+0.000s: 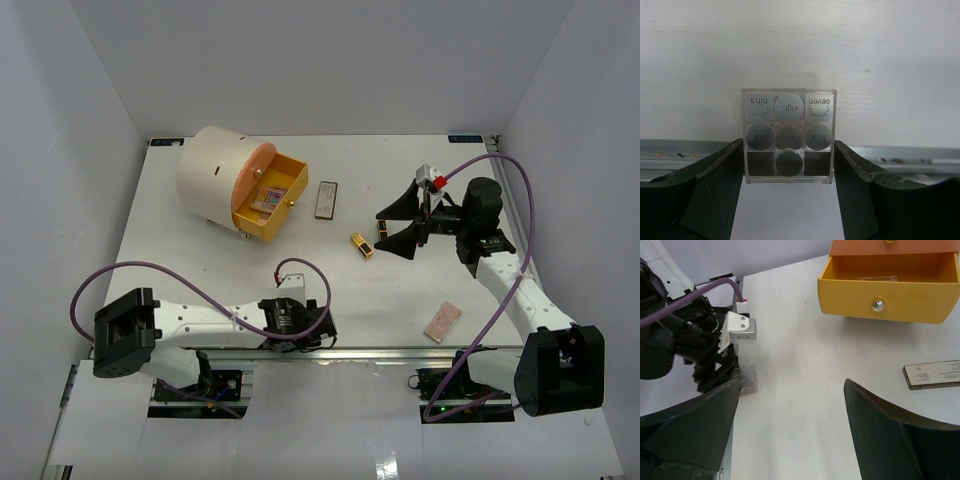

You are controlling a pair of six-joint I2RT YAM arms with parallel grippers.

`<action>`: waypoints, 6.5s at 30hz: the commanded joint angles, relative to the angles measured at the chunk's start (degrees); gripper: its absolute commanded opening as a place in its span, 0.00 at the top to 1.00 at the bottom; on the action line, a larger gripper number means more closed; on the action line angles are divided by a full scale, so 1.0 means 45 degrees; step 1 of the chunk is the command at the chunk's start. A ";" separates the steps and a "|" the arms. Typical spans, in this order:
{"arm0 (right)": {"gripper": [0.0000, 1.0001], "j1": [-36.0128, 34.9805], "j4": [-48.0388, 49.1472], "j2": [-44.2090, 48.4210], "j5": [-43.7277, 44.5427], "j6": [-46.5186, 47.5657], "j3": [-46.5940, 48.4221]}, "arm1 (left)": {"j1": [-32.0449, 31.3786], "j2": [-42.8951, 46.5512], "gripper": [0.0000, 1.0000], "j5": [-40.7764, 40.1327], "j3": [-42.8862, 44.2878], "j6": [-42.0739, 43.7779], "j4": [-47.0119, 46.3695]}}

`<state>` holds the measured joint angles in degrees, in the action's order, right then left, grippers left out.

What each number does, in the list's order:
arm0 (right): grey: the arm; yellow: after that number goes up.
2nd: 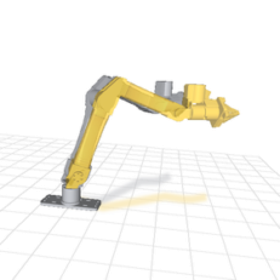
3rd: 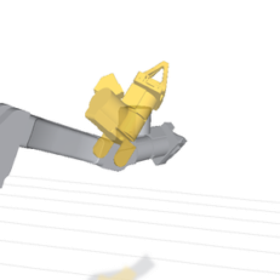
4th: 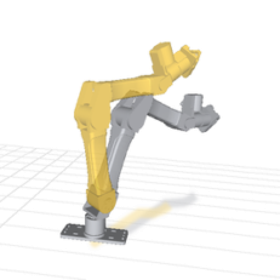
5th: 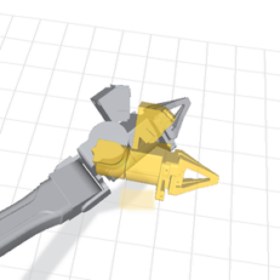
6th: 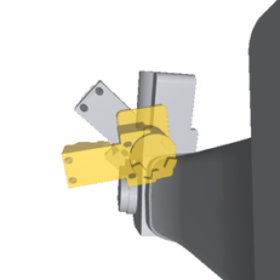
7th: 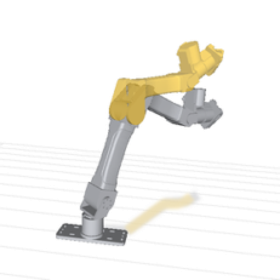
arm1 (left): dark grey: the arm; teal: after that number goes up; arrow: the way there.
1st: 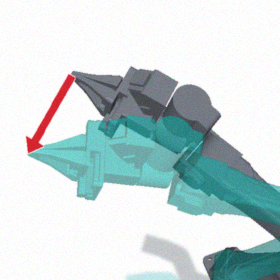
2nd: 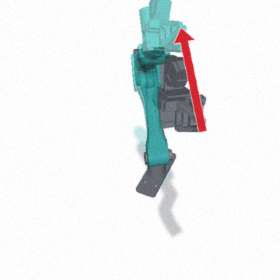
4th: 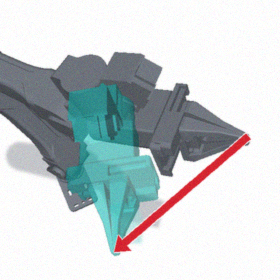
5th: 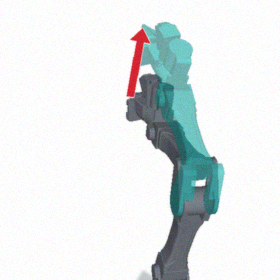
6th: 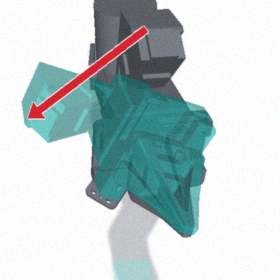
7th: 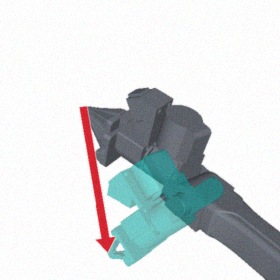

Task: Organize the makeup

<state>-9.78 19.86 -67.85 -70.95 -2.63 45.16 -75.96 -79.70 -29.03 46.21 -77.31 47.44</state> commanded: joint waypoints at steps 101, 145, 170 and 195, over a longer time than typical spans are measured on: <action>0.08 -0.5541 -0.9585 -1.5839 1.9732 -0.4753 1.6230 | 0.9809 1.3313 0.02 0.3182 -0.1661 1.2231 -0.3570; 0.82 -0.4621 -0.6142 -0.8310 1.1357 0.4386 1.0840 | 0.9809 1.3838 0.02 0.4003 -0.1466 1.1810 -0.3459; 0.73 -0.9218 -0.8655 -1.0004 1.5312 2.0757 1.3924 | 0.9809 1.4371 0.02 0.3559 -0.0801 1.1462 -0.2633; 0.16 -0.8648 -0.9427 -0.7901 1.3575 1.4958 1.3423 | 0.9809 1.3734 0.02 0.4731 -0.0480 1.1730 -0.2782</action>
<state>-50.98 -17.48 -112.08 -2.39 84.17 103.31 -31.99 -15.34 -11.66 41.68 -25.85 35.61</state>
